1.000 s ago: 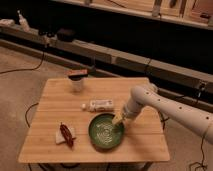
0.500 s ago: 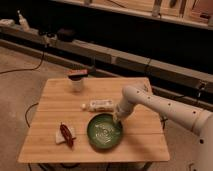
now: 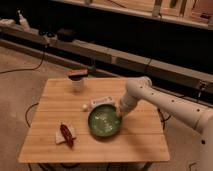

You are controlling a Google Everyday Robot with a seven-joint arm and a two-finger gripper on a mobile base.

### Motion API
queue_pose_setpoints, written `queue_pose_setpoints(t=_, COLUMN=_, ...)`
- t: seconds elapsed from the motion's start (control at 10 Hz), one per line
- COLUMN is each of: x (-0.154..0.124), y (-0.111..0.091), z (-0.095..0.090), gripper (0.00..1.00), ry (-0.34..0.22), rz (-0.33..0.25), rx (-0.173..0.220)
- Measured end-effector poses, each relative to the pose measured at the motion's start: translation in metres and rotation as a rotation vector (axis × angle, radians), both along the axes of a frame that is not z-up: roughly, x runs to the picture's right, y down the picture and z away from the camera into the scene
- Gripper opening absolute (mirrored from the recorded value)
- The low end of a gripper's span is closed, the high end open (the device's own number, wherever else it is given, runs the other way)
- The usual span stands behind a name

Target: Drag the ceramic bowl in a circle

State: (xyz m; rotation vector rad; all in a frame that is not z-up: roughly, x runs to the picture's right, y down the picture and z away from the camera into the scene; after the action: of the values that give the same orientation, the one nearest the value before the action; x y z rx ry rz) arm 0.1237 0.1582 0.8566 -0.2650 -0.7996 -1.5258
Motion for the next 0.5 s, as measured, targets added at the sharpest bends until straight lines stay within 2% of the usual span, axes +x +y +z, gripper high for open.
queue_pose_setpoints(t=0.2, x=0.046, y=0.008, z=0.005, gripper=0.02, ry=0.092, rz=0.110, rx=-0.032)
queue_pose_setpoints(t=0.3, x=0.062, y=0.013, z=0.000, gripper=0.02, ry=0.122, rz=0.134, rx=-0.041)
queue_pose_setpoints(t=0.5, x=0.088, y=0.024, z=-0.029, gripper=0.02, ry=0.174, rz=0.156, rx=-0.040)
